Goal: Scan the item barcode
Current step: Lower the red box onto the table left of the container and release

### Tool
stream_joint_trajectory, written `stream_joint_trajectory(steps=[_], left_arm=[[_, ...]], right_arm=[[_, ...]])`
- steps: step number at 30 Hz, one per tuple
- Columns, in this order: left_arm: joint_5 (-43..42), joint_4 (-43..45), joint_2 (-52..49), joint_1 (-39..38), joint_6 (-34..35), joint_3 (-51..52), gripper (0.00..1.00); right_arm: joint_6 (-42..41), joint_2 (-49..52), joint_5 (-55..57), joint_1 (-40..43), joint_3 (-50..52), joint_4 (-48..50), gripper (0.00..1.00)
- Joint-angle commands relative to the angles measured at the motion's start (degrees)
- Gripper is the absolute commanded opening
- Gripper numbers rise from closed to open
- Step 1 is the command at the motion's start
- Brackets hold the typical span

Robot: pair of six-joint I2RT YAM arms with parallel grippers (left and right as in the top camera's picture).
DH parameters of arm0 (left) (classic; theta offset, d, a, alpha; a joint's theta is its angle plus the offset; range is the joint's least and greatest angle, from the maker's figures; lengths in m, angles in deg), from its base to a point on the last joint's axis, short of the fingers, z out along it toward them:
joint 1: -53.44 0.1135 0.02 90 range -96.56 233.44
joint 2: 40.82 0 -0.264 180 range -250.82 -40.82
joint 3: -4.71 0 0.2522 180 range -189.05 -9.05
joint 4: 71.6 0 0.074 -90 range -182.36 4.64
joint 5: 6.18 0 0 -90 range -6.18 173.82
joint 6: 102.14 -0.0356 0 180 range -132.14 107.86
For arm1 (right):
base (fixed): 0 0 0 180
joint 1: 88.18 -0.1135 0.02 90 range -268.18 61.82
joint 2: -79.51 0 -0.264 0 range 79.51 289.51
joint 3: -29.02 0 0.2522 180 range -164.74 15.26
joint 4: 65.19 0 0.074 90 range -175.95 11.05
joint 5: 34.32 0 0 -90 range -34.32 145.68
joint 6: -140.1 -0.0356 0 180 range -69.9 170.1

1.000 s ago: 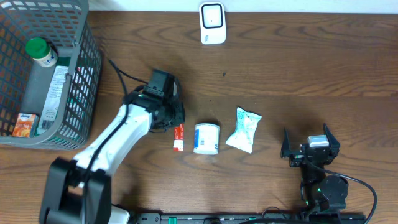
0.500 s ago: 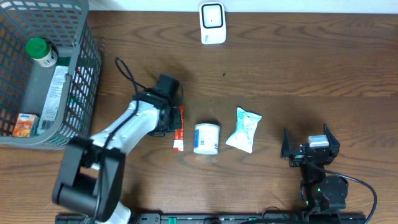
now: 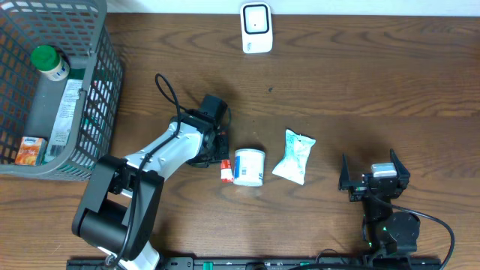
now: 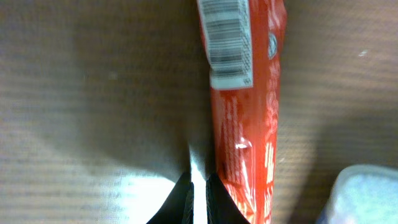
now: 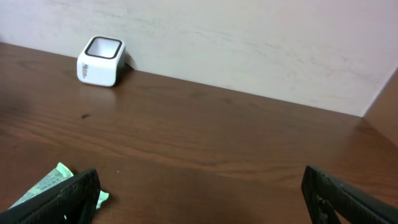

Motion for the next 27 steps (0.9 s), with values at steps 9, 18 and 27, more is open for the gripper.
stream_joint_trajectory(steps=[9, 18, 27], left_arm=[[1.4, 4.2, -0.5, -0.1, -1.7, 0.5, 0.08], [1.1, 5.6, -0.5, -0.1, -2.3, 0.4, 0.08], [1.2, 1.9, 3.3, 2.2, -4.3, -2.6, 0.08]], right_arm=[[0.6, -0.1, 0.5, 0.3, 0.0, -0.2, 0.99], [0.6, -0.1, 0.5, 0.3, 0.0, -0.2, 0.99], [0.6, -0.1, 0.5, 0.3, 0.1, -0.2, 0.99]])
